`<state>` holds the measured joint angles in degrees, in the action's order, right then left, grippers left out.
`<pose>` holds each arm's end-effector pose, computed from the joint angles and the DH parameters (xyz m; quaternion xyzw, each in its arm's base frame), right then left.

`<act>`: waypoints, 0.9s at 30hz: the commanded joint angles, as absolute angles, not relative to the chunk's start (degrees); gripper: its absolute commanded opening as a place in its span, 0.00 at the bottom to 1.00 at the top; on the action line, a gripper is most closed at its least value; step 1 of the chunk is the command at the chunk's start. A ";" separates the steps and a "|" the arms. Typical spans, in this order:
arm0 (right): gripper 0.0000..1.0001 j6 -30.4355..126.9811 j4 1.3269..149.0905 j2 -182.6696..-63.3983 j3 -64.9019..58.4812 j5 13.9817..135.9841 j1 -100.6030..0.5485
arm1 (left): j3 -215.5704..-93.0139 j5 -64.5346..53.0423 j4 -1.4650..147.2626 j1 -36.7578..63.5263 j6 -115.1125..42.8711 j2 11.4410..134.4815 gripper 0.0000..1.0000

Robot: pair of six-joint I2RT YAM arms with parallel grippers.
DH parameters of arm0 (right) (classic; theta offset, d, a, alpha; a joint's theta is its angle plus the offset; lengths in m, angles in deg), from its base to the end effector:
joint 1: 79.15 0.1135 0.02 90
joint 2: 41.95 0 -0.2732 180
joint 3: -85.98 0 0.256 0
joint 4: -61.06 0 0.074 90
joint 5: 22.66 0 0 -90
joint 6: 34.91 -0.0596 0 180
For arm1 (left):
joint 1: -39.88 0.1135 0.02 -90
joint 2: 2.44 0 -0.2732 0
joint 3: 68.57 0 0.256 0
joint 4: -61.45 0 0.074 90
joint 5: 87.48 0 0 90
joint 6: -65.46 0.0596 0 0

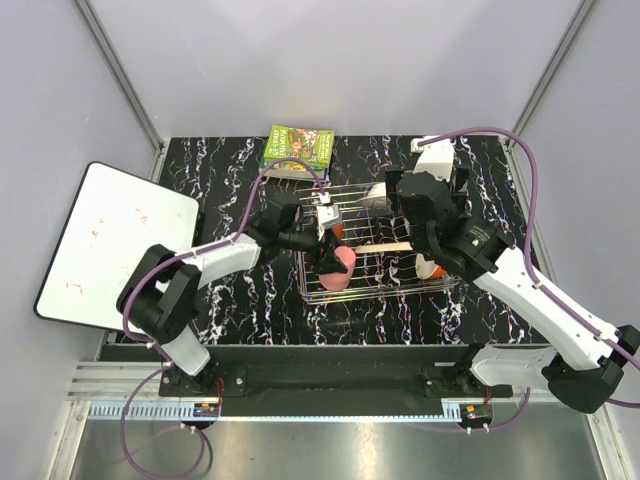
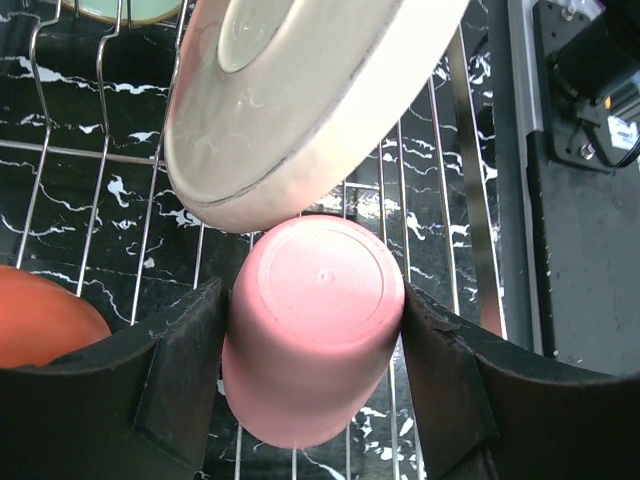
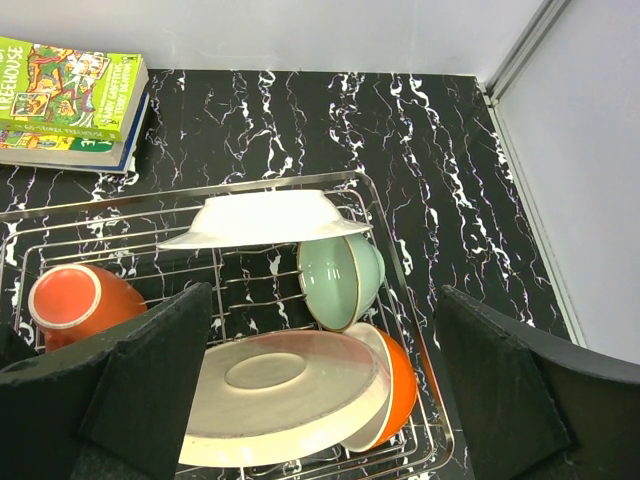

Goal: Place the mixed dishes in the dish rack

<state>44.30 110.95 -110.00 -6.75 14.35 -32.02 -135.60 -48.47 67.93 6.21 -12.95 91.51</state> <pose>0.2049 0.1508 0.4270 -0.0086 0.7925 -0.0974 0.6019 0.2741 -0.2382 0.2088 0.4942 0.6550 -0.4539 0.3474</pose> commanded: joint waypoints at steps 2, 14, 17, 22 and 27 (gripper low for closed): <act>1.00 43.22 110.74 -108.75 -7.82 12.15 -31.78 | -133.55 -45.65 72.81 6.40 -5.38 93.01 0.32; 1.00 41.55 112.93 -108.84 -7.38 12.15 -31.78 | -130.90 -44.59 77.46 7.36 -1.96 88.26 0.99; 1.00 41.38 113.20 -108.92 -7.38 12.15 -31.78 | -131.08 -43.45 79.74 7.63 -1.52 86.07 0.99; 1.00 40.85 113.29 -108.75 -6.68 12.50 -31.78 | -132.92 -42.22 83.96 7.98 -1.43 83.34 0.99; 1.00 40.76 113.20 -108.14 -5.80 12.41 -31.78 | -133.71 -42.31 84.58 8.07 -3.01 81.84 0.99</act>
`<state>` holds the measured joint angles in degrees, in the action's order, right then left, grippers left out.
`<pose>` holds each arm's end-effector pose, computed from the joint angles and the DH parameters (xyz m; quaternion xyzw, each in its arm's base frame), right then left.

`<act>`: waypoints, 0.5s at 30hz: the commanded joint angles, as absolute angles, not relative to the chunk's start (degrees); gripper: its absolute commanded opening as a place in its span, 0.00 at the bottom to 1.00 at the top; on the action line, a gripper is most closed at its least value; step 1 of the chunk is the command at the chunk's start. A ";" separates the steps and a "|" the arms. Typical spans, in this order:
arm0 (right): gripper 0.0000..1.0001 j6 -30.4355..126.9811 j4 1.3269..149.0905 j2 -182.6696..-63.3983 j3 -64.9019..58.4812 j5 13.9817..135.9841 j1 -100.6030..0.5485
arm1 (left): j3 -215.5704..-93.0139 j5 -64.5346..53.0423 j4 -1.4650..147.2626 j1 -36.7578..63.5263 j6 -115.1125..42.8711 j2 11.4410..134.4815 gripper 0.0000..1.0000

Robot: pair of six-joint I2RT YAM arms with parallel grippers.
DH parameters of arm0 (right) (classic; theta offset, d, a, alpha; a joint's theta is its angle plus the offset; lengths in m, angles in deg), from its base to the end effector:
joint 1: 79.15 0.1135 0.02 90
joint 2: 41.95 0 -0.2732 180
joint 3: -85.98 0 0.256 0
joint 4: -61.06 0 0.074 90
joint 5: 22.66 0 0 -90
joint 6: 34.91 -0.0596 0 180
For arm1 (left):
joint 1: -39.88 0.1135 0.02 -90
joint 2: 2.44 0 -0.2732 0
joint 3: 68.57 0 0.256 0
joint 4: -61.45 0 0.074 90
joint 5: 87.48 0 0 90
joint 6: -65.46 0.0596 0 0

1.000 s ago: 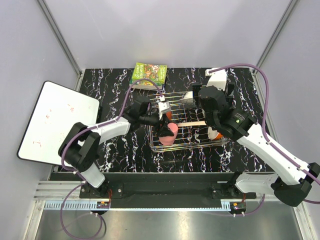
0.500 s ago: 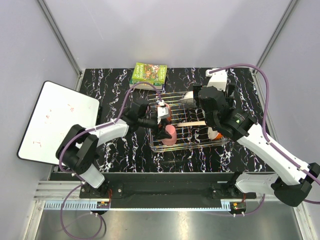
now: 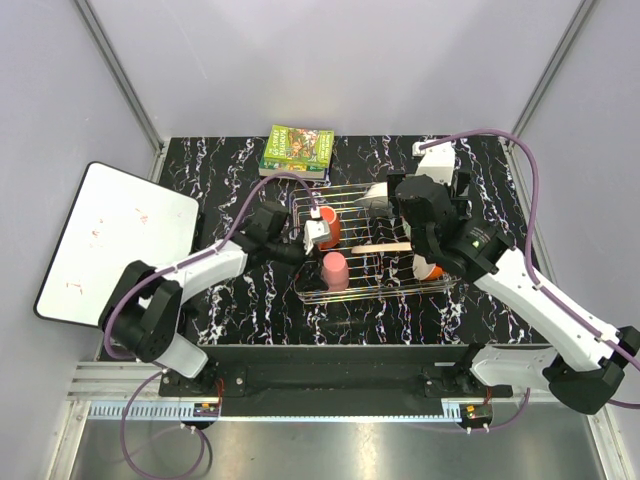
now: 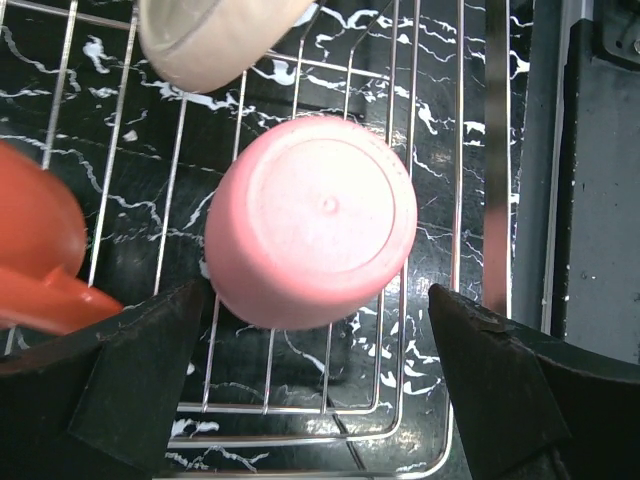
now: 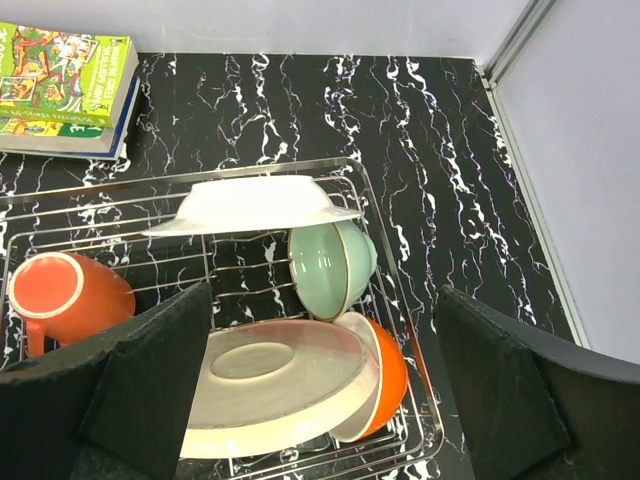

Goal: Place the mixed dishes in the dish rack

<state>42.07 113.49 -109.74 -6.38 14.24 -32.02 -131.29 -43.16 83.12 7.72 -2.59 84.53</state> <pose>0.2027 0.1483 0.4216 -0.0042 0.8002 -0.1000 0.5914 0.2477 -0.2061 0.1981 0.5183 0.6945 -0.3891 0.3124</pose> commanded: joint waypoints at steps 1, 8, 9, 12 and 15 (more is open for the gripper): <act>1.00 40.85 113.11 -107.87 -5.36 12.32 -31.87 | -134.15 -42.31 85.02 8.15 -3.09 81.67 0.99; 1.00 40.24 113.11 -106.64 -2.55 16.88 -31.78 | -142.14 -38.11 94.23 8.24 -5.81 77.89 0.99; 1.00 40.06 113.81 -106.55 -2.37 18.63 -31.78 | -145.55 -36.70 96.16 8.24 -6.26 77.28 0.99; 1.00 38.66 115.30 -106.20 -1.93 22.94 -31.78 | -153.02 -30.72 105.65 8.16 -5.39 76.31 0.99; 1.00 37.86 116.09 -106.03 -2.10 26.02 -31.78 | -156.91 -23.08 111.99 8.33 -3.45 75.17 0.99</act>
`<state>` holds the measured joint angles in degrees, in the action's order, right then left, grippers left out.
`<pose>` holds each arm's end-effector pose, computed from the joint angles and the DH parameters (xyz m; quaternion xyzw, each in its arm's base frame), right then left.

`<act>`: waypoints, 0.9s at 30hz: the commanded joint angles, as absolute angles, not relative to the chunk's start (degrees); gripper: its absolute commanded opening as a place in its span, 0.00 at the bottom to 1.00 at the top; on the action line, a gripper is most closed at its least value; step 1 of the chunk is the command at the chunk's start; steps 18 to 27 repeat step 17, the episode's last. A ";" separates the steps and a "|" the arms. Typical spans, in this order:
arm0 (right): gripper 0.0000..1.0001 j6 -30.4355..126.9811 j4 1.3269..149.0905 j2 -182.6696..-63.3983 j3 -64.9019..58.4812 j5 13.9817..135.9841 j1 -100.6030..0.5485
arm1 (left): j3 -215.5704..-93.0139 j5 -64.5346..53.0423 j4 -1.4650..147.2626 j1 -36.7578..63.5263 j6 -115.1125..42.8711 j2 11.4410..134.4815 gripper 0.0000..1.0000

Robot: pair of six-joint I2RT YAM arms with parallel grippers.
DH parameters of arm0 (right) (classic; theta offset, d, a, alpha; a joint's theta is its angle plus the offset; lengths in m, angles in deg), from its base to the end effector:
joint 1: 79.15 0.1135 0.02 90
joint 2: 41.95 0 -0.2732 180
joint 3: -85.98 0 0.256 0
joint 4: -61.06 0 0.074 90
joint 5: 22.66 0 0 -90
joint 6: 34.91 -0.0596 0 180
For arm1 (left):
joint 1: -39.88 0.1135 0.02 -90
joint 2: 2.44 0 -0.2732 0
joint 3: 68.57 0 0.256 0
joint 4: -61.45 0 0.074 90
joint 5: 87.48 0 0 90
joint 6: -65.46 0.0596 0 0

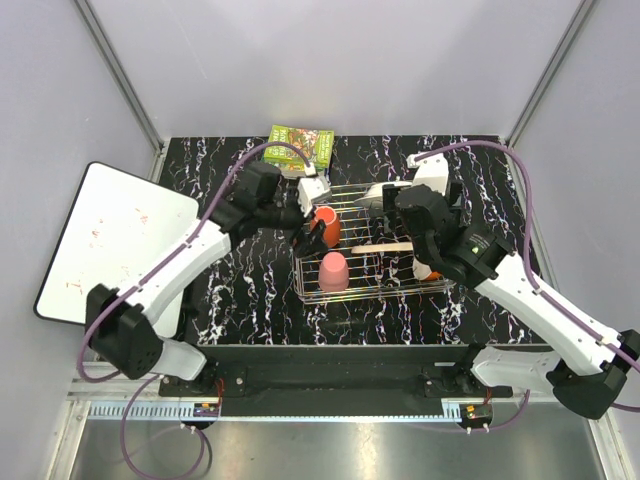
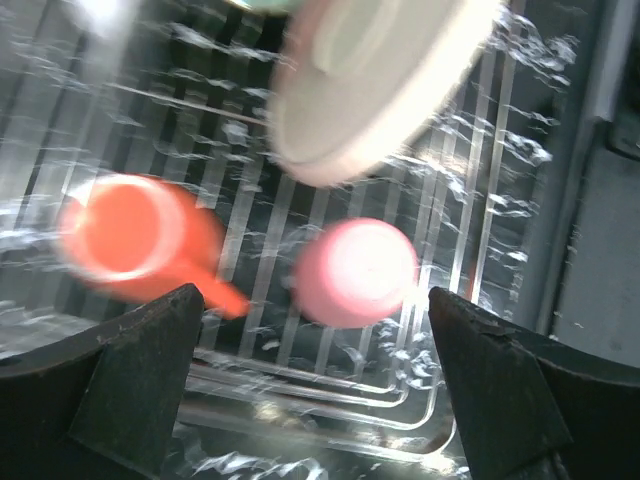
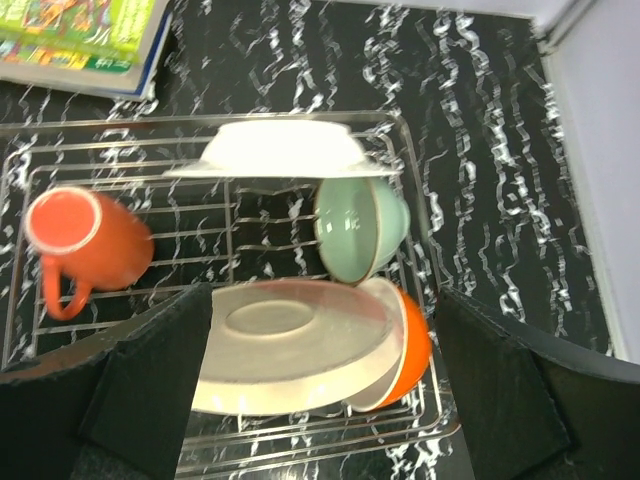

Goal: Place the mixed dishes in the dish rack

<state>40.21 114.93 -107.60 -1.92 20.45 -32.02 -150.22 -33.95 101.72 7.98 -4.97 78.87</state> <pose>0.1965 0.1478 0.3992 -0.0360 0.8233 -0.0672 0.5624 0.2599 -0.2035 0.3068 0.4929 0.7177 -0.3250 0.3691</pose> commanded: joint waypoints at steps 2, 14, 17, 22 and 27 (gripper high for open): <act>1.00 37.16 116.62 -105.50 -2.55 27.34 -31.78 | -157.36 -20.70 114.54 9.47 -2.84 73.06 0.99; 1.00 38.56 110.82 -100.66 2.38 35.09 -31.78 | -167.81 -19.99 131.43 15.18 -3.54 74.55 0.99; 1.00 38.91 110.13 -100.23 3.16 34.65 -31.69 | -168.60 -17.62 131.34 16.50 -3.80 73.32 0.99; 1.00 38.91 110.13 -100.23 3.16 34.65 -31.69 | -168.60 -17.62 131.34 16.50 -3.80 73.32 0.99; 1.00 38.91 110.13 -100.23 3.16 34.65 -31.69 | -168.60 -17.62 131.34 16.50 -3.80 73.32 0.99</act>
